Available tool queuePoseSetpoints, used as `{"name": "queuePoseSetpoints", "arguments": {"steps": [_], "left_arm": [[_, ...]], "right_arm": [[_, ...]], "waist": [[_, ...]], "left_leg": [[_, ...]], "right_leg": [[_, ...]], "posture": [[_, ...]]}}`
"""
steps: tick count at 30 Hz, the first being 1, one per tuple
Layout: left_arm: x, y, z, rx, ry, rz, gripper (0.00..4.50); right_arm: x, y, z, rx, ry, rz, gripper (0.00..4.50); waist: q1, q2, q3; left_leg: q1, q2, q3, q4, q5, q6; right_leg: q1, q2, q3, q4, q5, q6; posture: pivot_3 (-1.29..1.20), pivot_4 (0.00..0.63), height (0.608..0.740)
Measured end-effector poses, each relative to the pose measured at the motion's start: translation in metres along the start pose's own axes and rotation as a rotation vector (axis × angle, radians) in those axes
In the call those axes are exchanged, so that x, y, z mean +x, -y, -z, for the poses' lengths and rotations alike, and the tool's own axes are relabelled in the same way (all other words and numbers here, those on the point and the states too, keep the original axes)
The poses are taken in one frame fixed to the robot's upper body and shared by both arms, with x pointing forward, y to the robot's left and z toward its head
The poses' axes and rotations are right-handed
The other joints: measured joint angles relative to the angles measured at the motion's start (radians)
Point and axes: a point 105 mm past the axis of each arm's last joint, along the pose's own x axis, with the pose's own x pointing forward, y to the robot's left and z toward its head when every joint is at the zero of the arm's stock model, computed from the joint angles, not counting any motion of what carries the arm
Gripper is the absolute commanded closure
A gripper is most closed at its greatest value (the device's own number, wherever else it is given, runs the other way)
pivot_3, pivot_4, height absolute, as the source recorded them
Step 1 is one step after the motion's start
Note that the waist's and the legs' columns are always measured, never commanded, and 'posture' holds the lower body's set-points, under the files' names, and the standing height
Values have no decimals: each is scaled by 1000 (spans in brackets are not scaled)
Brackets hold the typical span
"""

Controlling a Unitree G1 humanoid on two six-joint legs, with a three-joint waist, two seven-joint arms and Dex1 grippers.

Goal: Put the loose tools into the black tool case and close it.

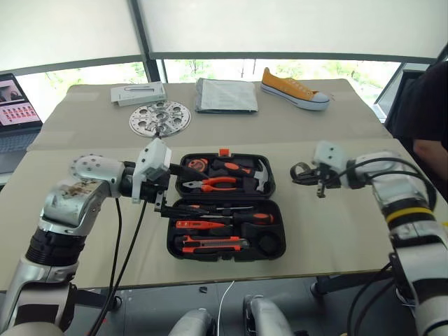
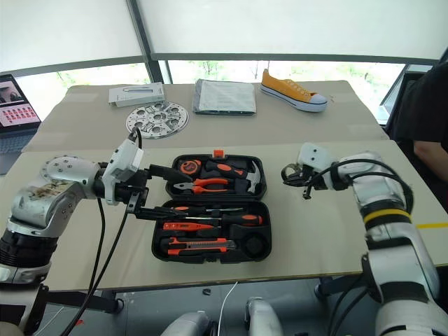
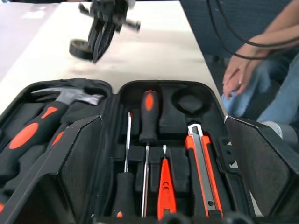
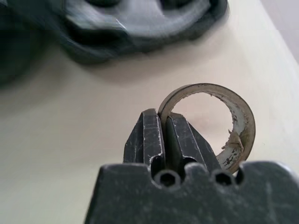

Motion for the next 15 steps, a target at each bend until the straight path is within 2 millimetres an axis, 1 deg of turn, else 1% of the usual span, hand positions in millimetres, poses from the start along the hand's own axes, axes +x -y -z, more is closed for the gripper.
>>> {"name": "queuePoseSetpoints", "arguments": {"steps": [2, 4, 6, 7, 9, 11, 15], "left_arm": [[3, 3, 5, 3, -20, 30, 0], [7, 7, 6, 5, -21, 62, 0], [9, 10, 6, 16, -21, 91, 0], [9, 11, 5, 29, -20, 103, 0], [9, 14, 4, 50, -18, 123, 0], [9, 16, 4, 60, -18, 140, 0], [10, 19, 4, 65, -20, 154, 0]], "right_arm": [[-2, -37, -27, -2, 61, -134, 4468], [6, -75, -48, -52, 93, -252, 4468], [20, -108, -52, -85, 82, -327, 4468], [26, -116, -49, -86, 65, -337, 4468], [33, -121, -43, -82, 28, -327, 4468], [35, -119, -37, -87, -16, -301, 4468], [37, -116, -30, -94, -58, -267, 4468]], "waist": [[1, 1, 0], [0, 0, 0], [4, 0, 0], [7, 0, 0], [12, 0, 0], [16, 0, 0], [22, 0, 0]], "left_leg": [[-1, 0, 0, 0, 0, 0], [0, 1, 0, 0, 0, 0], [2, 1, 0, 1, -1, 1], [2, 0, 1, 1, -1, 1], [2, -1, 2, 2, -1, 1], [2, -1, 2, 2, -1, 1], [2, -1, 2, 2, -1, 1]], "right_leg": [[-1, 1, 0, 0, 0, 0], [1, 1, 1, -1, 0, 0], [4, 1, 1, -1, 0, 0], [4, 0, 2, -1, 1, 1], [4, 0, 2, -1, 1, 2], [4, 0, 2, -1, 1, 2], [3, 0, 1, -1, 1, 2]], "posture": [[0, 150, 740], [0, 150, 740], [0, 150, 740], [0, 150, 740], [0, 150, 740], [0, 150, 740], [0, 150, 740]]}}
